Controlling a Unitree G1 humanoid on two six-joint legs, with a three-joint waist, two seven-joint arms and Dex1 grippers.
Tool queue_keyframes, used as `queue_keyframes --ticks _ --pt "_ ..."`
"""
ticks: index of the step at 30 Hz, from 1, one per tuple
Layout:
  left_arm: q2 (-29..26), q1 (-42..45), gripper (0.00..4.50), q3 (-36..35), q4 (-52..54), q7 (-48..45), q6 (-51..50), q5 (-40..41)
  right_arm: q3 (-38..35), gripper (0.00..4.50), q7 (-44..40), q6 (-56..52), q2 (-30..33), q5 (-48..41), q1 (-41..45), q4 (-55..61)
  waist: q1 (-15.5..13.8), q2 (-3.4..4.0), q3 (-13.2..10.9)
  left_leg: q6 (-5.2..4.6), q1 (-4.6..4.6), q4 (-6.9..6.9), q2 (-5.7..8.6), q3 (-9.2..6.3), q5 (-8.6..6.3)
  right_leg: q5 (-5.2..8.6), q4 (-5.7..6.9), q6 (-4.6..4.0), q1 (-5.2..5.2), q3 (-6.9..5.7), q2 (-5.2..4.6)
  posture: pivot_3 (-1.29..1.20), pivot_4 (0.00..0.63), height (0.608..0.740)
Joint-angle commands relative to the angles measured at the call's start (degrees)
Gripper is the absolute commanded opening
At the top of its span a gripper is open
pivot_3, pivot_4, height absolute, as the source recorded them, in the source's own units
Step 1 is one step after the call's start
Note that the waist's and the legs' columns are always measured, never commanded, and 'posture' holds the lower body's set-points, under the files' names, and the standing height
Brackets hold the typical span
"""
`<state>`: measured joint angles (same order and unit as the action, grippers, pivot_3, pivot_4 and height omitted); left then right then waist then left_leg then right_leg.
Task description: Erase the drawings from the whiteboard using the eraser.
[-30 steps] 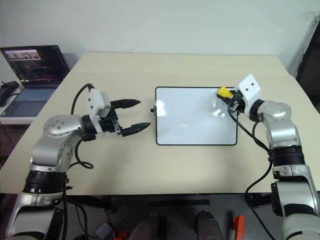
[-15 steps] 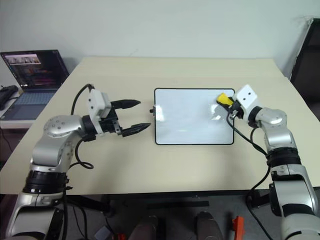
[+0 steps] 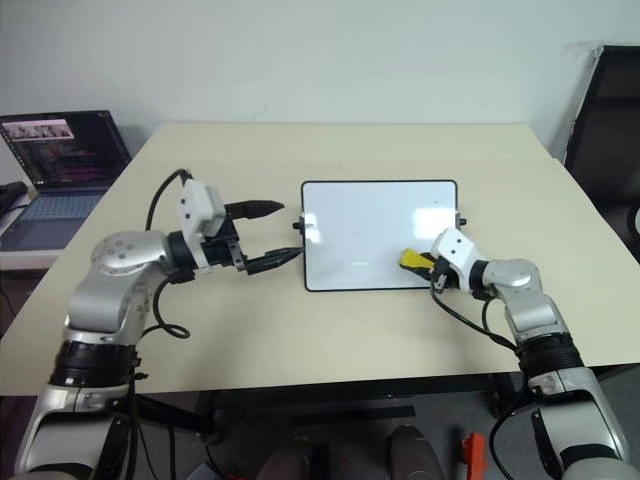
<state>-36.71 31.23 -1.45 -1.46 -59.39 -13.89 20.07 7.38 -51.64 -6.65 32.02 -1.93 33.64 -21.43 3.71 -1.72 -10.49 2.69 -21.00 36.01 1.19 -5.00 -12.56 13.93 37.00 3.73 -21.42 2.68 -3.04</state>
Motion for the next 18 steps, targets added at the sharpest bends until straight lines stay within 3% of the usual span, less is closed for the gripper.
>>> queue_keyframes --ticks 1,8,18 --pt "-0.3 1.3 4.50 -0.6 0.6 0.0 1.0 0.1 -3.7 0.97 5.6 -1.1 0.7 0.6 4.4 -0.6 0.0 0.08 -0.1 0.00 -0.04 -0.02 0.01 0.02 0.00 0.00 0.00 0.00 -0.05 0.01 0.00 0.00 0.150 0.740" --pt "0.2 1.6 4.50 -0.2 0.1 0.1 1.4 -0.1 -2.8 0.97 15.7 -0.5 1.2 6.4 10.1 -10.1 -0.6 0.09 -0.1 0.00 -0.86 -0.02 0.04 -0.03 0.00 -0.21 -0.02 0.32 -0.83 -0.06 -0.01 0.00 0.150 0.740" --pt "0.5 1.4 4.50 -0.1 0.6 0.2 1.3 -0.1 -2.8 0.97 22.9 -4.7 2.9 9.9 12.5 -16.3 -0.7 -0.03 0.0 -0.08 -0.76 0.06 0.09 -0.03 0.05 -0.09 -0.06 0.07 -0.65 -0.05 -0.05 0.00 0.150 0.740"
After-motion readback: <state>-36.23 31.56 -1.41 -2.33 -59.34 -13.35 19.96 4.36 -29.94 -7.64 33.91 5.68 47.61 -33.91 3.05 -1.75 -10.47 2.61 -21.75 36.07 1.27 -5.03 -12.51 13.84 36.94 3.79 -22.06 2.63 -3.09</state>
